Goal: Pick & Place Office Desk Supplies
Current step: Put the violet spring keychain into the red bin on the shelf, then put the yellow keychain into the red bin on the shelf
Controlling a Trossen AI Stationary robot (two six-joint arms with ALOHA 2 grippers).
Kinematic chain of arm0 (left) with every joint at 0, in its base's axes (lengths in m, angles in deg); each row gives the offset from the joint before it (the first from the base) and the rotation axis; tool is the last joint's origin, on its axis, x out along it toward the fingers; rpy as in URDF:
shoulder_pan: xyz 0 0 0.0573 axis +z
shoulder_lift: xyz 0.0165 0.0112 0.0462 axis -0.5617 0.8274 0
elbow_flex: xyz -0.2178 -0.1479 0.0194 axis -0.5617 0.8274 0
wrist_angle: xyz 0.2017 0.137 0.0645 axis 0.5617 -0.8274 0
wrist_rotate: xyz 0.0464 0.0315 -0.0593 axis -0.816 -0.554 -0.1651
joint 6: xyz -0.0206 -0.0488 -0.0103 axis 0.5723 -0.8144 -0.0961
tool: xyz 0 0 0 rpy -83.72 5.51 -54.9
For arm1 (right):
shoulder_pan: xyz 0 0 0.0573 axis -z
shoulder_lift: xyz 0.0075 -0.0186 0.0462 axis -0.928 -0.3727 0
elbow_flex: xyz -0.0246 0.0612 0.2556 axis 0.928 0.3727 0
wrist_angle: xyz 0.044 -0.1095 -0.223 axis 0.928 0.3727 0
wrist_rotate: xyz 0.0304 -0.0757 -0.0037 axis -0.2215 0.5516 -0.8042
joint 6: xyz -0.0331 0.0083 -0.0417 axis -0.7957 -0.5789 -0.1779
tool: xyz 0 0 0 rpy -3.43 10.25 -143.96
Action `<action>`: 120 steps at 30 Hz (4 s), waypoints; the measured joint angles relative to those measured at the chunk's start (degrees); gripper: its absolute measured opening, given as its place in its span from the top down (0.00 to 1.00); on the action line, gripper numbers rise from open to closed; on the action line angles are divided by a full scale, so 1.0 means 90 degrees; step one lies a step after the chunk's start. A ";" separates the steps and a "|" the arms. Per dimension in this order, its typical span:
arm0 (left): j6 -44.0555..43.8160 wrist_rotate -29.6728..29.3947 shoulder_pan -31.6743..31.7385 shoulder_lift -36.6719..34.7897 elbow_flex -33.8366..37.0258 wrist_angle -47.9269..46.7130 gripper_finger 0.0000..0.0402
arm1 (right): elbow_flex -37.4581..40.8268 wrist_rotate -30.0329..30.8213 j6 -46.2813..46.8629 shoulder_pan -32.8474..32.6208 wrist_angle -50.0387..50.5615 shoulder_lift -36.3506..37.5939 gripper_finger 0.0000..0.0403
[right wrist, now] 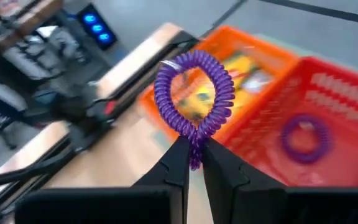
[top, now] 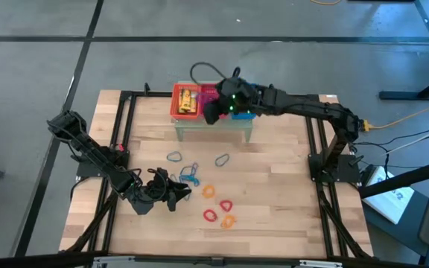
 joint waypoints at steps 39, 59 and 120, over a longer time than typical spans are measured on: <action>-0.0018 -0.0031 0.0000 0.0000 0.0000 0.0000 0.55 | 0.0080 -0.0097 -0.0185 0.0881 0.0655 -0.0061 0.60; 0.0883 0.0145 0.0023 0.0002 0.0000 0.0936 0.55 | 0.0080 -0.1855 0.0414 -0.0694 0.0027 -0.0058 0.52; 0.2872 0.4018 0.2637 0.3164 -0.3851 -0.4945 0.55 | -0.2147 0.0236 0.0410 -0.3779 -0.0556 -0.0049 0.52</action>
